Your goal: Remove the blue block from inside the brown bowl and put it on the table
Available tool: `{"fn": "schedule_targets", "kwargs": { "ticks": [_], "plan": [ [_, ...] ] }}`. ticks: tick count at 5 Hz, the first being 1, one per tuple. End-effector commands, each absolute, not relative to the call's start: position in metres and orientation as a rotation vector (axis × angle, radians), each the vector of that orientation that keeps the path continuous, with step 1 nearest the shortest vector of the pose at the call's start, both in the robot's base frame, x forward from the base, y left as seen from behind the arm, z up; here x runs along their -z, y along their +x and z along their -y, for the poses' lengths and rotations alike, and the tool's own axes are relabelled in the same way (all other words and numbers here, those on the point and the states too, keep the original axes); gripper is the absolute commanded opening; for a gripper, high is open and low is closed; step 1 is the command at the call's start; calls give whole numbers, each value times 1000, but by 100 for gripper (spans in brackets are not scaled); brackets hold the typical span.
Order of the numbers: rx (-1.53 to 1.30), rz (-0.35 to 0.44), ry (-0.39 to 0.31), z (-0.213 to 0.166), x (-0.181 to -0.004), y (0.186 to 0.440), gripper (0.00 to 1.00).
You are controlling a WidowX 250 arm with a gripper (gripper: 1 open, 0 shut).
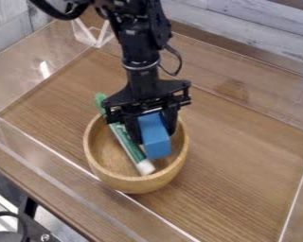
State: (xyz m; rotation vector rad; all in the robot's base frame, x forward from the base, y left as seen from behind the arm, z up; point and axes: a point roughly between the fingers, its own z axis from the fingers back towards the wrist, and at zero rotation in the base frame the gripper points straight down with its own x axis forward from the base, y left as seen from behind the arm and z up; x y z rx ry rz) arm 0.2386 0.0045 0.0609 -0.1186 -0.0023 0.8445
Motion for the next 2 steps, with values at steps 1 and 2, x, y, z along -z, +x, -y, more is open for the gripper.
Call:
{"fn": "schedule_targets", "kwargs": {
  "ticks": [1,2],
  "plan": [
    [-838,77,-148,-6,-80,253,0],
    [-833,80,-154,-6,-83,256,0]
  ]
}}
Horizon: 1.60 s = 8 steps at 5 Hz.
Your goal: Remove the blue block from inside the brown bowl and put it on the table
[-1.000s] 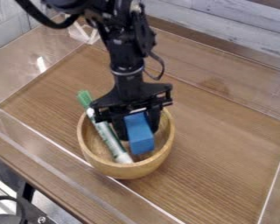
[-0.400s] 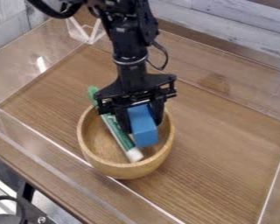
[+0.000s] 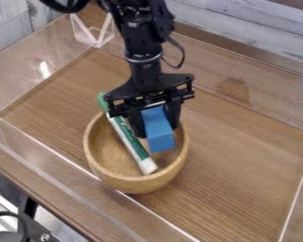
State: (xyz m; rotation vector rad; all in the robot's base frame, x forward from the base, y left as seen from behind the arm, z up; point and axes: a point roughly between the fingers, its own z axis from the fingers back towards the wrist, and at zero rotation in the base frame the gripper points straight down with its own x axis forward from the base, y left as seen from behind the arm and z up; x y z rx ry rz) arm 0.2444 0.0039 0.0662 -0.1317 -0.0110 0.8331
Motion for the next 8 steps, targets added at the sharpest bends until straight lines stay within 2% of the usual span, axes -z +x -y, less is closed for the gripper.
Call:
{"fn": "schedule_targets", "kwargs": {
  "ticks": [1,8],
  "plan": [
    [-833,81,-159,-7,-84,258,0],
    [-792,106,-179,-5,-91,278,0]
  ]
}}
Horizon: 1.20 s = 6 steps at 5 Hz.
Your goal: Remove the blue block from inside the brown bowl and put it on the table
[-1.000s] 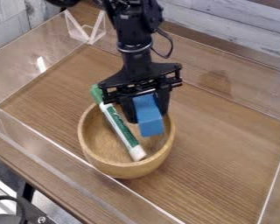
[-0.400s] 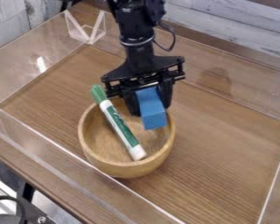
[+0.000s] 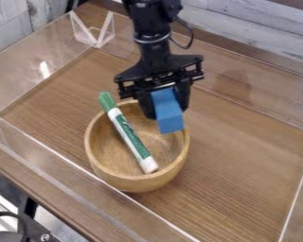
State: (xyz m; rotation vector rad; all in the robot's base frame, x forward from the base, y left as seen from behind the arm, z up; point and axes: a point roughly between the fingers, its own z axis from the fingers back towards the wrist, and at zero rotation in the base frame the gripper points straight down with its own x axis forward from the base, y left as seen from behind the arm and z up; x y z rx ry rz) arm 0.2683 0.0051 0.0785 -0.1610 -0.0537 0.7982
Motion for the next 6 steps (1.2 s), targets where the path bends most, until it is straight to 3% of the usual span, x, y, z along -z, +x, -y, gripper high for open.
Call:
{"fn": "schedule_targets", "kwargs": {
  "ticks": [1,6],
  "plan": [
    [-783,114,-186,-3,-92,285,0],
    [-795,187,-201,-15,-86,319,0]
  ]
}}
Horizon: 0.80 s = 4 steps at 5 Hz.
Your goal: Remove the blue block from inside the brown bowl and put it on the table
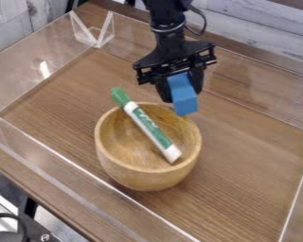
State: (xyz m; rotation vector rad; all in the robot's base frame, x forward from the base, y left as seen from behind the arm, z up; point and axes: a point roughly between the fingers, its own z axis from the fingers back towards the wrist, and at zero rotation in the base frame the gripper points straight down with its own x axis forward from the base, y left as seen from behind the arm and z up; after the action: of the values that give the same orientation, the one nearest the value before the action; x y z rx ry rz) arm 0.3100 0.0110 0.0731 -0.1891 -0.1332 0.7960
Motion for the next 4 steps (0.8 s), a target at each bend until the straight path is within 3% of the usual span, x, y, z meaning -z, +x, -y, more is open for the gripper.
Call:
{"fn": "schedule_targets", "kwargs": {
  "ticks": [1,4],
  "plan": [
    [-779,196,-194,-18,-85,315,0],
    [-753,228,-172,-36,-74,317,0]
  ]
}}
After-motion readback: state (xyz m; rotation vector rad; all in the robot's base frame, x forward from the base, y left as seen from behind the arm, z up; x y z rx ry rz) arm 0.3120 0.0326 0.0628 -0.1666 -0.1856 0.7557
